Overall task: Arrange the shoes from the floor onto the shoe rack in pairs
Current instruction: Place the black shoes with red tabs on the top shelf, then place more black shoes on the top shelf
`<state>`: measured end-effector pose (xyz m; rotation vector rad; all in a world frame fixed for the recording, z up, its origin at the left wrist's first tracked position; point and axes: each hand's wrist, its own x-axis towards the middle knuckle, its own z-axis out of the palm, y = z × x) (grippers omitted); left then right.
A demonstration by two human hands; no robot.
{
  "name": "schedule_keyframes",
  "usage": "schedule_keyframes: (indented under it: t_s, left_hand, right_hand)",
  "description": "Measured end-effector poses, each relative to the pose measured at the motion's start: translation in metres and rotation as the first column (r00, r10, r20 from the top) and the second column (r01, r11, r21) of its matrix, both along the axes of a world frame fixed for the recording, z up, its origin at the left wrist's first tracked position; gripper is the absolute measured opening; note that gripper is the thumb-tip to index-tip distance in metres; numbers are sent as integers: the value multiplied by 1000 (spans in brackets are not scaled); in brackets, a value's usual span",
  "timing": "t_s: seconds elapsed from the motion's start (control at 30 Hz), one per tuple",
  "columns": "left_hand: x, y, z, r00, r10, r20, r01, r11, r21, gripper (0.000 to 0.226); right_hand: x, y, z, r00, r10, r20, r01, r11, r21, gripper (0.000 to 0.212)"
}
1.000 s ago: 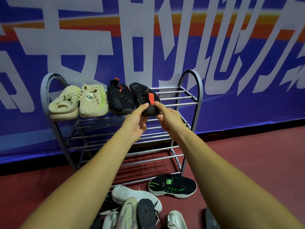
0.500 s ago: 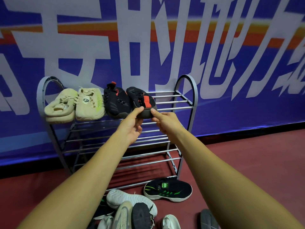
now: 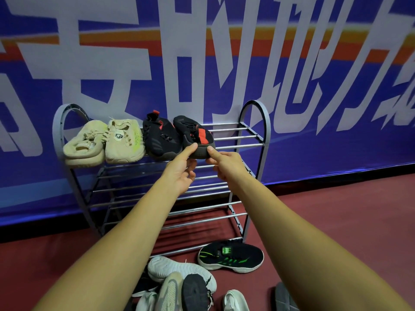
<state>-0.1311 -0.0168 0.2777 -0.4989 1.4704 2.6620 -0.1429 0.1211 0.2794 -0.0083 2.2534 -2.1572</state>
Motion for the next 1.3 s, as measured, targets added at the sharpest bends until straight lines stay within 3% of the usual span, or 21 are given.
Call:
schedule_keyframes:
  t_s: [0.3,0.53,0.7,1.03,1.3]
  left_hand:
    - [0,-11,-8,999,-28,-37,25,996,-87,38]
    - [15,-26,-22,999,-39,-27,31,967,-251,15]
    - [39,-40,-45,994,-107,30,109,892,-438,5]
    - [78,-74,-118,972,-145,187,233,734,-638,10]
    - [98,-61,-180,926,-215,311,375,635,-675,18]
  right_hand:
    - [1,2,0,1000,10,3,-11,992,125,48]
    - [13,4,-12,999,-16,48,6,982,189,41]
    - [27,-13,-47,993,4,120,-34,967,254,29]
    - [45,-12,-164,945,42,324,-211,836,506,40]
    - [60,-3,-227,870,44,492,-404,634,659,34]
